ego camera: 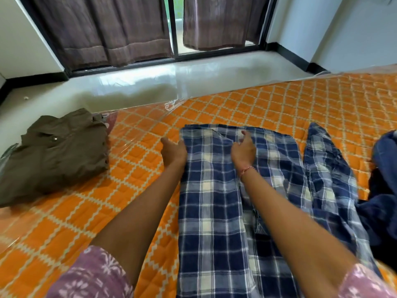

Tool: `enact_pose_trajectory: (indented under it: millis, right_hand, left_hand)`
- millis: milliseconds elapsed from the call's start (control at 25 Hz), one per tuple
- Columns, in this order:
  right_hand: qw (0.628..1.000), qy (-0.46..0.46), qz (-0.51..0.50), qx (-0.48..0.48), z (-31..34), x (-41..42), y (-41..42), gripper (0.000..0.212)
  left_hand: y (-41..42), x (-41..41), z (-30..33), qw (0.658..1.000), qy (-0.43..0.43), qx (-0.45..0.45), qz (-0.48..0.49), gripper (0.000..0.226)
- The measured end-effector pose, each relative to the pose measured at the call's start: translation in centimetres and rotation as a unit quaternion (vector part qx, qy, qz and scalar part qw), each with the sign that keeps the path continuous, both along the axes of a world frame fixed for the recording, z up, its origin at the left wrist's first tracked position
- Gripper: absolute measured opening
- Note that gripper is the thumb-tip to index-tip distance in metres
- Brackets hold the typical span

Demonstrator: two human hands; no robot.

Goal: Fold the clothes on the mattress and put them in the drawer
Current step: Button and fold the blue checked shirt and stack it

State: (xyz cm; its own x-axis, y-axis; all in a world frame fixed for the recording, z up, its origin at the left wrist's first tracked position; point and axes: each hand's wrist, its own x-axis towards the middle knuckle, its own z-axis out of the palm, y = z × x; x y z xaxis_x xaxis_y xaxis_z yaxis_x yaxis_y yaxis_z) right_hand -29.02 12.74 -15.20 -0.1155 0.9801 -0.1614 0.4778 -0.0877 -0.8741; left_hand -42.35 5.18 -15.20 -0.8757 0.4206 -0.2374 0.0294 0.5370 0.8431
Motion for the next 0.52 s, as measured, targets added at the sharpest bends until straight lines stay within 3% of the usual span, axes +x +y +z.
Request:
enact_pose_trajectory:
  millis: [40,120,200,240,280,400,440,520]
  right_hand:
    - [0.989,-0.096,0.031,0.107,-0.6,-0.1,-1.9,0.048]
    - [0.926,-0.252,0.177,0.218,-2.9,0.0,-6.1,0.053]
    - [0.872,-0.369,0.257,0.192,-5.1,1.3,-7.5,0.059]
    - [0.873,-0.386,0.25,0.165,-5.6,2.0,-6.9,0.058]
    - [0.884,-0.384,0.229,0.135,-5.3,2.7,-6.0,0.058]
    - [0.91,-0.343,0.204,0.116,-2.9,4.8,-6.6,0.059]
    - [0.906,-0.336,0.221,0.133,-2.4,5.4,-9.0,0.059]
    - [0.888,-0.334,0.272,0.159,-2.1,6.6,-16.1,0.06]
  left_hand:
    - [-0.7,1.0,-0.2,0.986,0.137,-0.08,-0.045,0.049]
    - [-2.4,3.9,-1.5,0.911,0.328,-0.165,-0.187,0.05]
    - [-4.0,5.4,-3.5,0.854,0.36,-0.218,-0.307,0.051]
    - [-5.0,5.2,-4.3,0.843,0.354,-0.226,-0.337,0.052]
    - [-5.8,4.6,-4.8,0.851,0.339,-0.205,-0.345,0.053]
    - [-9.0,4.9,-4.1,0.944,0.228,-0.061,-0.233,0.057]
    - [-10.4,5.9,-3.6,0.965,0.17,-0.052,-0.192,0.06]
    - [-13.5,9.3,-3.4,0.968,0.137,-0.126,-0.166,0.063]
